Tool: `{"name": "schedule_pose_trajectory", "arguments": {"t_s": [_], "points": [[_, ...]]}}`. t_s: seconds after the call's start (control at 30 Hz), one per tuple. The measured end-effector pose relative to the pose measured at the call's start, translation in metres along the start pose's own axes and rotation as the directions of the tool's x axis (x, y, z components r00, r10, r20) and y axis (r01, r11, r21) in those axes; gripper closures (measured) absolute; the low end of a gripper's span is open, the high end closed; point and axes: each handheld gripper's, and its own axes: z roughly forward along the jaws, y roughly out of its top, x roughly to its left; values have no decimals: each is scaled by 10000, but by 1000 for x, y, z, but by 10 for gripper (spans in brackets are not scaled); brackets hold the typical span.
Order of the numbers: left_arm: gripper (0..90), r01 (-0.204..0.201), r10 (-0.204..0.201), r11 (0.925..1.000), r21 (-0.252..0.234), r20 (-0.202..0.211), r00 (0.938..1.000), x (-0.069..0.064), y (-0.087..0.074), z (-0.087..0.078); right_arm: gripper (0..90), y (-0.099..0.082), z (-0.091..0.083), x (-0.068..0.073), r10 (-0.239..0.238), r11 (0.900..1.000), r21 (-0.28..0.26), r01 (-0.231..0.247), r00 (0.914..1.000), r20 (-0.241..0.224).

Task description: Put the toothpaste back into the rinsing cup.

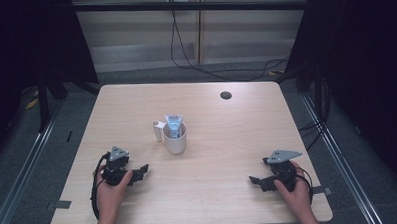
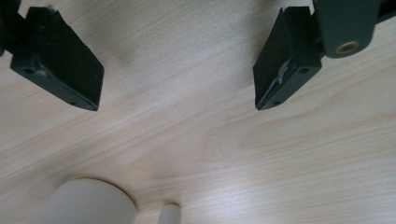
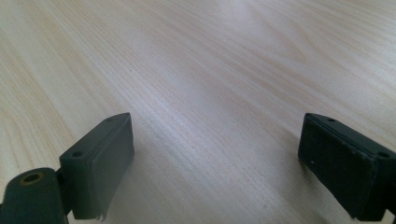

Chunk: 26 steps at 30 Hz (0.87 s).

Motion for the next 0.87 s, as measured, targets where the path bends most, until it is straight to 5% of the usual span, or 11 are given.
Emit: {"name": "schedule_pose_trajectory", "arguments": {"t_s": [0.53, 0.87], "points": [[159, -778, 793, 9963, 356, -419, 9960, -4, -2, 2, 102, 0, 0, 0, 10, 10000, -5, -10, 10000, 0], [154, -761, 775, 9965, 357, -410, 9961, -3, -2, 2, 102, 0, 0, 0, -1, 10000, -1, 1, 10000, -1]]}}
